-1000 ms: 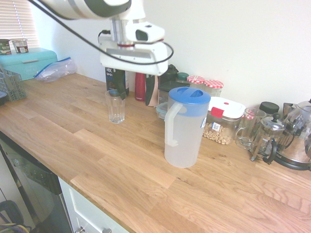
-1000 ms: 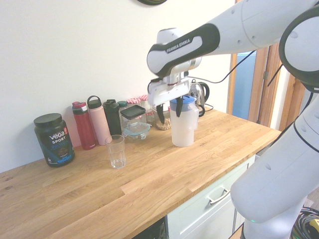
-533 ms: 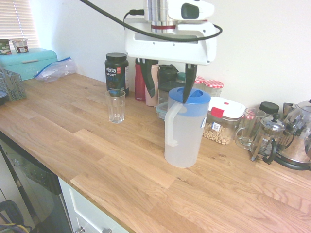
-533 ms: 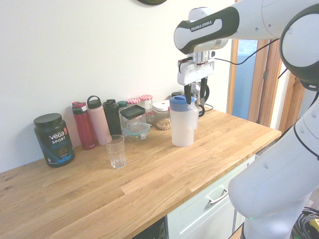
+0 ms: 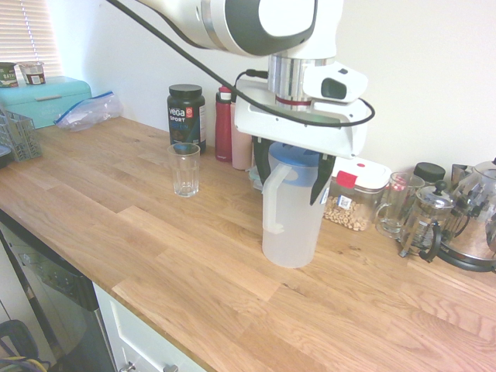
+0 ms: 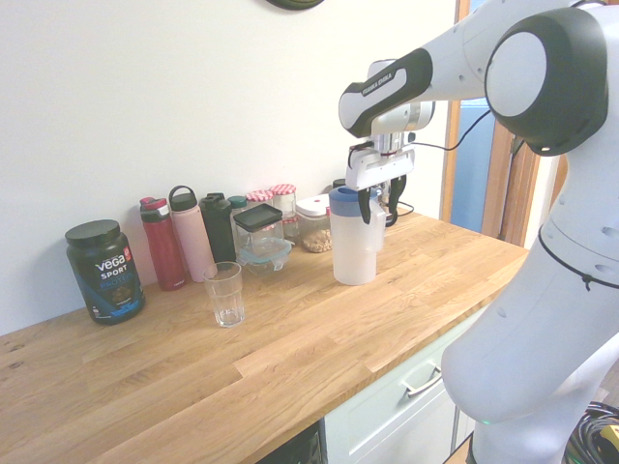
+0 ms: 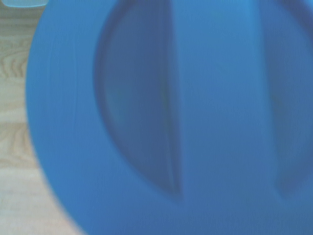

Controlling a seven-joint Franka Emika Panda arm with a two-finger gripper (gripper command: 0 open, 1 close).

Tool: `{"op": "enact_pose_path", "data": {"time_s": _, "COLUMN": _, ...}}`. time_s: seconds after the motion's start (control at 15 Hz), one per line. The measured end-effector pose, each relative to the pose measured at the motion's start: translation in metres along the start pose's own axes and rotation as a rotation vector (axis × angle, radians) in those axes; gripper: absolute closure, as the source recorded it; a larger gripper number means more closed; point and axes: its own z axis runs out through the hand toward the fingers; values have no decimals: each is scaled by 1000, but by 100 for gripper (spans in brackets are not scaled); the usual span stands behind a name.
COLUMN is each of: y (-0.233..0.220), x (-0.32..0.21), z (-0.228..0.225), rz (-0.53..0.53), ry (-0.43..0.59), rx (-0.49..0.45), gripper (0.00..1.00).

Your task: Pour me some water

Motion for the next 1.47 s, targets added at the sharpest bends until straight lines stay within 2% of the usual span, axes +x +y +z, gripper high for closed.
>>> {"op": "enact_pose_path", "data": {"time_s": 0.07, "y": -5, "x": -1, "z": 0, "rz": 13, "ry": 6, "rx": 2, "gripper": 100}}
{"op": "enact_pose_path", "data": {"time_s": 0.4, "y": -25, "x": -17, "z": 2, "rz": 98, "ry": 28, "rx": -30, "gripper": 100}}
{"op": "enact_pose_path", "data": {"time_s": 0.87, "y": -10, "x": -27, "z": -1, "rz": 144, "ry": 32, "rx": -37, "gripper": 100}}
{"op": "enact_pose_path", "data": {"time_s": 1.47, "y": -19, "x": -35, "z": 10, "rz": 119, "ry": 36, "rx": -32, "gripper": 100}}
